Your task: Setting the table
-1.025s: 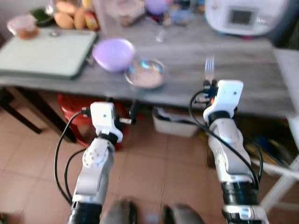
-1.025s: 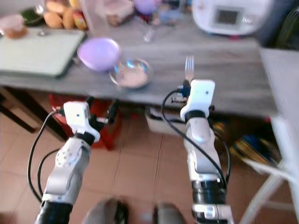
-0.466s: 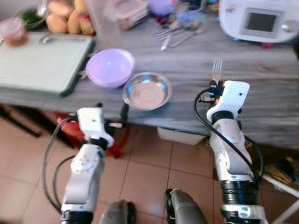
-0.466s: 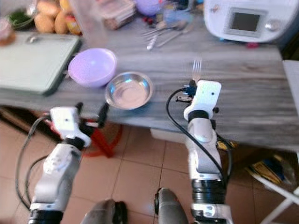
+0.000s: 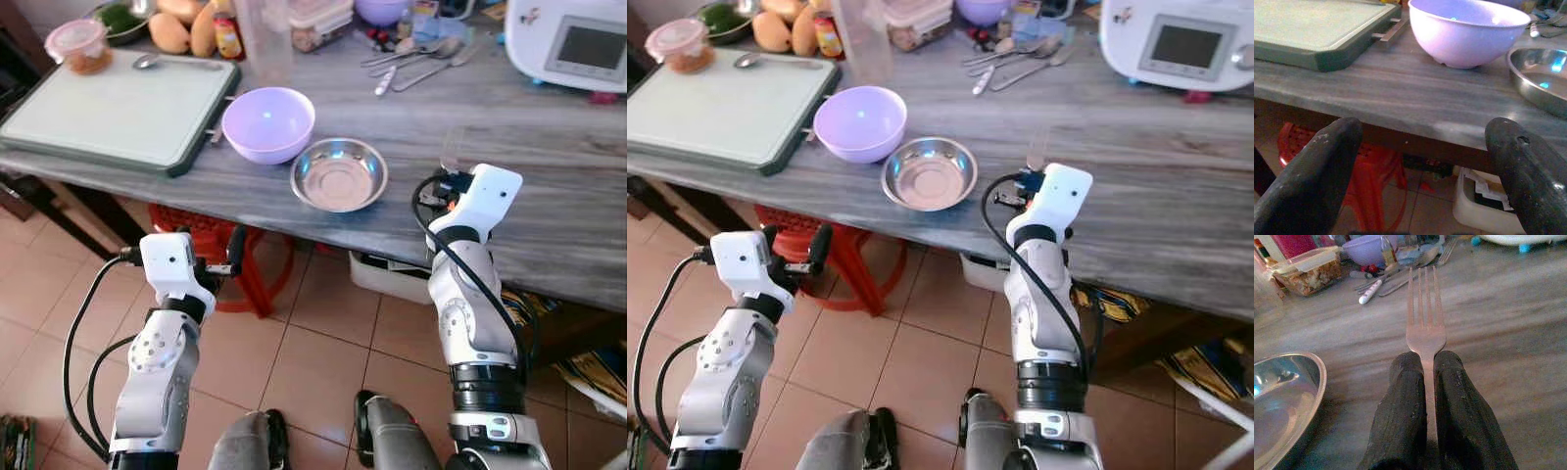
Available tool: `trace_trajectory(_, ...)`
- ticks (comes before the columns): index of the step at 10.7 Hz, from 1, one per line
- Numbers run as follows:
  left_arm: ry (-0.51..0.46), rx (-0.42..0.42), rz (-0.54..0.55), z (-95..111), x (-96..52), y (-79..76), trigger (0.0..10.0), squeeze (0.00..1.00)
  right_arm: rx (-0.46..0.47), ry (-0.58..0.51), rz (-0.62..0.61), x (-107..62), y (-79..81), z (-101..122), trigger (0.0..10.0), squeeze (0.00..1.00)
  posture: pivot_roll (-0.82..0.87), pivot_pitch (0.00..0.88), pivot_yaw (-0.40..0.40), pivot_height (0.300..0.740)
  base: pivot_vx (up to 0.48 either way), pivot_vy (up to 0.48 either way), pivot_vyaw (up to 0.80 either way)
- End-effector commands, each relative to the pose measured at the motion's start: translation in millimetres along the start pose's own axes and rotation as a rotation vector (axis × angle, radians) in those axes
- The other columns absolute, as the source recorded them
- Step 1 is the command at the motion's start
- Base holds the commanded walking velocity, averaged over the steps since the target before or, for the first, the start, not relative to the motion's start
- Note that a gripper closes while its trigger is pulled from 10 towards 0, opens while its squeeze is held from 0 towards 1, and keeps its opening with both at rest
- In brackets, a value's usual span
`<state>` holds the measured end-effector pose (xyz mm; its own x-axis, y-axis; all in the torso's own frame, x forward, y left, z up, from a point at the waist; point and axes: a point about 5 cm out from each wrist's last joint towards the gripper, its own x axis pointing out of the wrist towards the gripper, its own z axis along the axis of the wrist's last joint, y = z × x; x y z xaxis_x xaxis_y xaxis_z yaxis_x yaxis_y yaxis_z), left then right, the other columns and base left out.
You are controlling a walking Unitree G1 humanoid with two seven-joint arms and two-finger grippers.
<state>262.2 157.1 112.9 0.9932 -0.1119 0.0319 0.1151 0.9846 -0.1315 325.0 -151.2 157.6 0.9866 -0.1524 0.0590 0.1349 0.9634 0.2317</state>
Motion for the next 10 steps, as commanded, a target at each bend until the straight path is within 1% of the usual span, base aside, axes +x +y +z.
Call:
trace_trajectory(1, -0.004, 0.009, 0.005, 3, -3.1, 3.3, 10.0, 0.00, 0.020, 0.023, 0.008, 0.9, 4.8, -3, 10.0, 0.00, -0.02, 0.232, 0.081, 0.740, 0.000, 0.000, 0.00)
trace_trajectory(3, 0.002, 0.013, -0.009, 3, -2.9, 1.7, 10.0, 0.00, 0.075, 0.066, -0.015, 3.7, 5.7, -11, 10.0, 0.00, -0.02, 0.238, 0.083, 0.740, 0.000, 0.000, 0.00)
trace_trajectory(5, 0.006, 0.014, -0.017, 3, -3.6, 0.9, 10.0, 0.00, 0.084, 0.082, -0.021, 7.8, 6.2, -15, 10.0, 0.00, -0.01, 0.247, 0.086, 0.740, 0.000, 0.000, 0.00)
trace_trajectory(7, 0.009, 0.014, -0.021, 4, -4.7, -0.3, 10.0, 0.00, 0.112, 0.103, -0.031, 13.0, 11.0, -15, 10.0, 0.00, -0.01, 0.250, 0.085, 0.740, 0.000, 0.000, 0.00)
trace_trajectory(8, 0.011, 0.014, -0.023, 4, -5.3, -0.9, 10.0, 0.00, 0.116, 0.118, -0.043, 12.6, 11.1, -17, 10.0, 0.00, -0.01, 0.253, 0.082, 0.740, 0.000, 0.000, 0.00)
trace_trajectory(10, 0.013, 0.011, -0.024, 4, -6.2, -1.5, 10.0, 0.00, 0.123, 0.170, -0.082, 6.2, 7.1, -22, 10.0, 0.00, -0.01, 0.256, 0.080, 0.740, 0.000, 0.000, 0.00)
